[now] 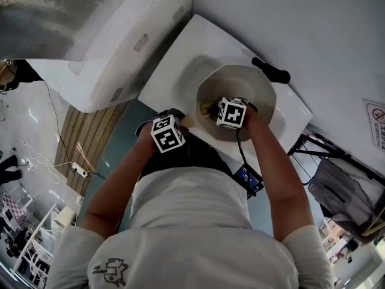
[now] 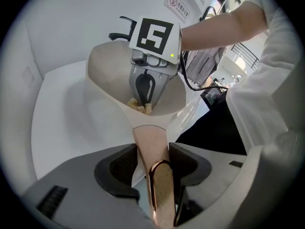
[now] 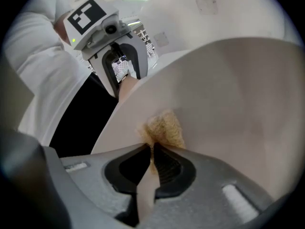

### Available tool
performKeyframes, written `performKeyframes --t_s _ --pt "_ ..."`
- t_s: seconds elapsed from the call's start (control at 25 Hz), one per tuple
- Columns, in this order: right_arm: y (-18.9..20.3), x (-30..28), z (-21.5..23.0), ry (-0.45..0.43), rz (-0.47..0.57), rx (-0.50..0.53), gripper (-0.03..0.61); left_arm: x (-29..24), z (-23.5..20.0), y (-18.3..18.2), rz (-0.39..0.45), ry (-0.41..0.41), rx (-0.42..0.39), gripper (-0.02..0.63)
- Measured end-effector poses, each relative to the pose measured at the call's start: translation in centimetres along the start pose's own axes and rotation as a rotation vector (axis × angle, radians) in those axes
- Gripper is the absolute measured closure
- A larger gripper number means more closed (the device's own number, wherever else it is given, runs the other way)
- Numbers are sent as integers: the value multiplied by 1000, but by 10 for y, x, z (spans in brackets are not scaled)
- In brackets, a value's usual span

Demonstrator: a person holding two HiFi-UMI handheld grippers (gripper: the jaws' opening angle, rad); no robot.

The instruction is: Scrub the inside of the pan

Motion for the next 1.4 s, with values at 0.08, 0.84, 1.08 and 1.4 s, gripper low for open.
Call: performKeyframes --t_s 0.08,0.84,1.08,1.4 --pt "9 -2 -5 -64 -36 -40 555 0 0 0 -1 -3 -2 410" --pt "98 17 -4 -112 -635 -484 555 -3 3 -2 -12 -12 -2 410" --pt "114 36 27 167 -792 -431 555 -3 3 -2 -13 -5 -1 410" --pt "92 66 67 529 -738 -331 555 -3 2 -3 -28 -21 -5 410"
Point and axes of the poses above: the fingertips, and each gripper's own axes: x backward along the fingers, z to its right, y out of its underside, the point moved 8 cm from there along x, backward along the fingers, and after that the axes turned 1 degree about y, right-handed, at the moved point
